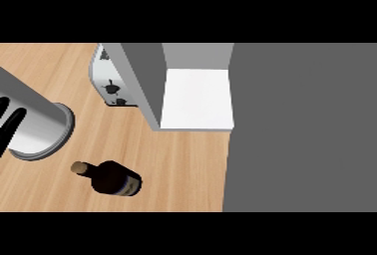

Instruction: Pick up the wine, place it into the cabinet and close the cabinet

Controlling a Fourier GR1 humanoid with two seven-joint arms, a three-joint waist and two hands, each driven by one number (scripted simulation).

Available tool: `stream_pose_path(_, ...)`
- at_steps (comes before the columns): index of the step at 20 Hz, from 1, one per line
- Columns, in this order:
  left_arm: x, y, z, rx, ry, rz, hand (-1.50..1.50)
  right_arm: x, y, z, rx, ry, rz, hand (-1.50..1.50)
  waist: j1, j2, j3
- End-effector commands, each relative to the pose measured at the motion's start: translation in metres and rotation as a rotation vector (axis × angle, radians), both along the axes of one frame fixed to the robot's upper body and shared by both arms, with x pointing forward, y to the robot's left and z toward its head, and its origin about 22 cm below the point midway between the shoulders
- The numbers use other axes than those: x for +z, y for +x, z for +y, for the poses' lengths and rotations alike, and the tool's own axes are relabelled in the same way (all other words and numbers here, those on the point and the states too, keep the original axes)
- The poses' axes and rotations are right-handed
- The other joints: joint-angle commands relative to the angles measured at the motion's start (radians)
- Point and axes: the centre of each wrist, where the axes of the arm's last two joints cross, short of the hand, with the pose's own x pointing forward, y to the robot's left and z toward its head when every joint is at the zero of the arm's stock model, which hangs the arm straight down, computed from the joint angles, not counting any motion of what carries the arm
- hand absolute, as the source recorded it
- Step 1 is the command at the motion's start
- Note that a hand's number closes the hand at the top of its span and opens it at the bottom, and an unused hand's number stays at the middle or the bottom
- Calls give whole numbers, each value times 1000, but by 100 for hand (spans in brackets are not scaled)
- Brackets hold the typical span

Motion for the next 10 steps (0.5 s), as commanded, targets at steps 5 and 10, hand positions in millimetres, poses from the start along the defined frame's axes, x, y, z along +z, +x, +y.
stream_pose_path(5, 11, -42, 11, 0, 44, -97, -150, 39, -39, -9, 5, 59, -65, -150, -2, 5, 0)
stream_pose_path(10, -16, -31, 22, -1, 63, -66, -150, 31, -35, -14, 14, 47, -62, -150, -10, 11, 0)
